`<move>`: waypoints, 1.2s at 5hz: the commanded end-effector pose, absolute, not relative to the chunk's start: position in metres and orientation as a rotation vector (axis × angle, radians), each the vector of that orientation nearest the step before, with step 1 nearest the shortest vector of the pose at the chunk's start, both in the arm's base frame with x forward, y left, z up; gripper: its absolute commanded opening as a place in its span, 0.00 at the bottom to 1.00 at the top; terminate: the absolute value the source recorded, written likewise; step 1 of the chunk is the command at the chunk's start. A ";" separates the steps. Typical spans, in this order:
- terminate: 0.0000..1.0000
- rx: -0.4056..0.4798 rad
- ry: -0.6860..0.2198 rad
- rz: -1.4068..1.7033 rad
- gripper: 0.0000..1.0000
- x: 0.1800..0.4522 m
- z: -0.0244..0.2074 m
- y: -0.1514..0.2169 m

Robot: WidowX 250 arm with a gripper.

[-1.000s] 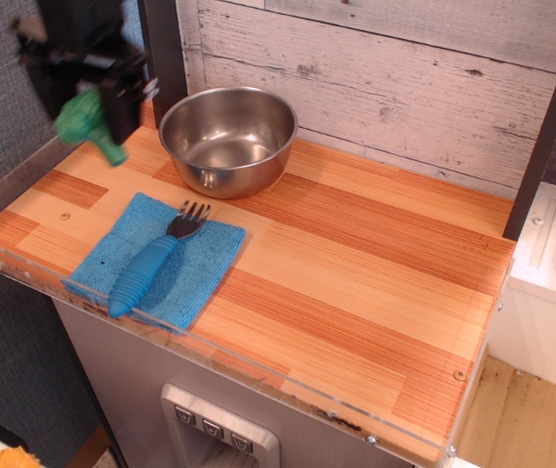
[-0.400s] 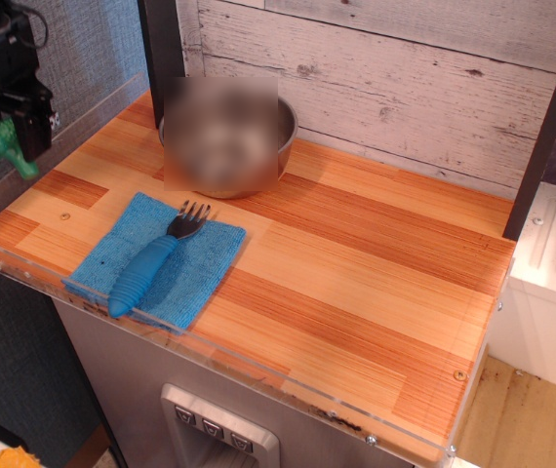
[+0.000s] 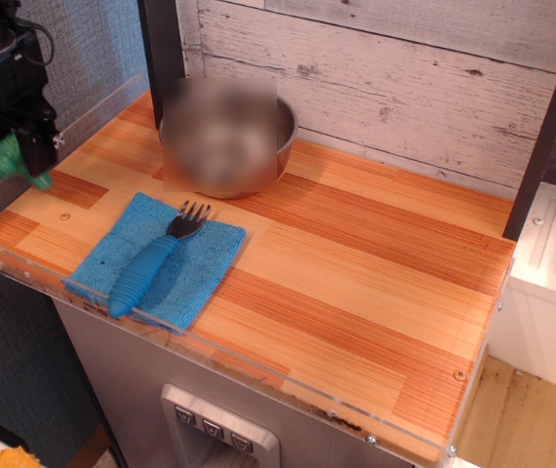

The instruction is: Move broccoli to left of blue towel

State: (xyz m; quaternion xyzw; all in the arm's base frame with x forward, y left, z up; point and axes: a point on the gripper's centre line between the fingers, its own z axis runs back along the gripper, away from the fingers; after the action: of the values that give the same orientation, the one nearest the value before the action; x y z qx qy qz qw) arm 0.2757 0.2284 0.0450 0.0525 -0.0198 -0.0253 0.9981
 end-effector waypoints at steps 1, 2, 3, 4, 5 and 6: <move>0.00 0.164 -0.057 -0.040 0.00 0.280 0.062 0.213; 0.00 0.151 -0.015 -0.024 0.00 0.283 0.051 0.208; 0.00 0.129 -0.007 -0.026 1.00 0.284 0.049 0.202; 0.00 0.112 -0.031 -0.027 1.00 0.285 0.060 0.190; 0.00 0.134 -0.123 -0.041 1.00 0.283 0.108 0.171; 0.00 0.179 -0.183 -0.031 1.00 0.274 0.151 0.147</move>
State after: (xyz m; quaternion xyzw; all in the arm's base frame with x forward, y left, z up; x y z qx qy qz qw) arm 0.2754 0.1484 0.1360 0.0769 -0.0721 -0.0158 0.9943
